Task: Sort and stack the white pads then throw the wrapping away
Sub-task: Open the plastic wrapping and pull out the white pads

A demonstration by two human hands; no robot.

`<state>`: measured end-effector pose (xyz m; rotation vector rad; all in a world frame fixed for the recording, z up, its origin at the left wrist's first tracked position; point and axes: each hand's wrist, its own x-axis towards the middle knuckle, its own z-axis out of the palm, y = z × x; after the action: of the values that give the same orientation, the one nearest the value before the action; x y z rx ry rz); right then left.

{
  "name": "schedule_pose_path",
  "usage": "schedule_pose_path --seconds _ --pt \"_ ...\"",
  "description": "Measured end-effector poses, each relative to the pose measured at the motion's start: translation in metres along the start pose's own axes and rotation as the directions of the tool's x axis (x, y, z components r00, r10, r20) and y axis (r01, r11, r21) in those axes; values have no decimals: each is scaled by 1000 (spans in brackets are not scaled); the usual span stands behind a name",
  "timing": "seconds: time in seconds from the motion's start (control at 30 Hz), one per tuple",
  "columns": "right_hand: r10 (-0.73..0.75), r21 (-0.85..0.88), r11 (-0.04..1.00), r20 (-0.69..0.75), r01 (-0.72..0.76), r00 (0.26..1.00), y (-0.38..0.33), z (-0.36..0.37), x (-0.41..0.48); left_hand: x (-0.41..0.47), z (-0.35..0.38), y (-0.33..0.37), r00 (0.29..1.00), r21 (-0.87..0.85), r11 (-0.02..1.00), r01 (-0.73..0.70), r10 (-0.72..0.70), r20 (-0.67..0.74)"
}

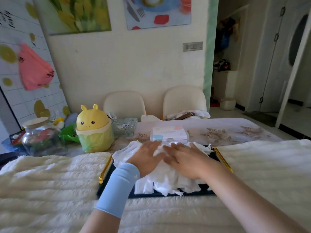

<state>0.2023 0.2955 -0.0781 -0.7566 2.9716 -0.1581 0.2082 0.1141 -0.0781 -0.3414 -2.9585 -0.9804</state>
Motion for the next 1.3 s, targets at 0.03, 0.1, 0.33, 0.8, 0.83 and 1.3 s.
schedule_pose_path --seconds 0.03,0.1,0.33,0.8,0.83,1.3 --pt "-7 -7 1000 -20 7 1000 -1 -4 0 5 -7 -5 996 -94 995 -17 9 -86" --pt "-21 -11 1000 -69 20 997 -6 -15 5 14 -25 -18 978 -121 993 4 -29 -205" --pt "-50 295 954 -7 50 999 -45 -40 53 35 -51 -61 945 199 936 290 -247 -214" --pt "-76 91 994 166 61 983 -78 -10 166 39 -41 -109 901 321 866 383 -273 -338" --pt "-73 130 990 108 59 992 -75 -9 165 38 -44 -107 892 271 892 363 -248 -378" --pt "217 588 747 -656 309 723 -57 -27 95 7 -94 -43 773 125 972 -199 234 -589"
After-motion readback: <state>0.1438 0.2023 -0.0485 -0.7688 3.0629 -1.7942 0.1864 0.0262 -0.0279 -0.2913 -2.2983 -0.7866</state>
